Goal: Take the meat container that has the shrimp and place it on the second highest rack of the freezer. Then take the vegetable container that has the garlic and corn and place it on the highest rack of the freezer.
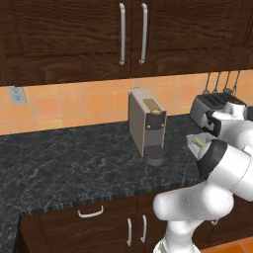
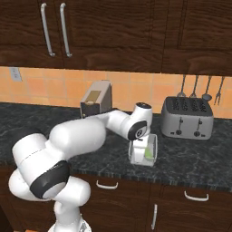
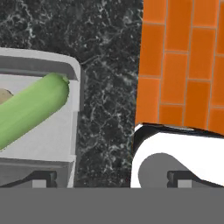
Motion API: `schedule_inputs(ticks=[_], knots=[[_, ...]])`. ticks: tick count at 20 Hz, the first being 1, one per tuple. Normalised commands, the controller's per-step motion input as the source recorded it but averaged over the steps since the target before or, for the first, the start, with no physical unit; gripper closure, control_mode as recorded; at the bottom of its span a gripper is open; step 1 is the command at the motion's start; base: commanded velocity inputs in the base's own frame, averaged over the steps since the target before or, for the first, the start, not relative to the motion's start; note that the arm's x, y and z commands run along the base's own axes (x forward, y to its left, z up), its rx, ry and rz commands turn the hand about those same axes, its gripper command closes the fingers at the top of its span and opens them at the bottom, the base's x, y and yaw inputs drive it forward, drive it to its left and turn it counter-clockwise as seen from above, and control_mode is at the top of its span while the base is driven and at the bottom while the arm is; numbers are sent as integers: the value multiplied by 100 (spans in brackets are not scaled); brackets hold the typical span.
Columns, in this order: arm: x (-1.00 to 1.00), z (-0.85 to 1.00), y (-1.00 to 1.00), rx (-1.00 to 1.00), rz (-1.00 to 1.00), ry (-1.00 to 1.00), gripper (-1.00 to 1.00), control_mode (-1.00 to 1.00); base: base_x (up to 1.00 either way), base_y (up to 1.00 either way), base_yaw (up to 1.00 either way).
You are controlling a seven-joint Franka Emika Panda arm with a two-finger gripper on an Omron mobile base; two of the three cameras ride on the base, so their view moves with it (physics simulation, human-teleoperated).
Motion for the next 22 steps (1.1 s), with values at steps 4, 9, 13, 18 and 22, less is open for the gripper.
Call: schedule_inputs(ticks=[4, 9, 13, 18, 22], knots=[[21, -22, -13, 0, 0, 0, -100, -100, 0, 0, 0], [21, -27, -13, 0, 0, 0, -100, -100, 0, 0, 0], [15, -30, -7, 0, 0, 0, -100, -100, 0, 0, 0], [11, -27, -1, 0, 0, 0, -100, -100, 0, 0, 0], [-2, -10, 0, 0, -2, 0, -100, -100, 0, 0, 0]])
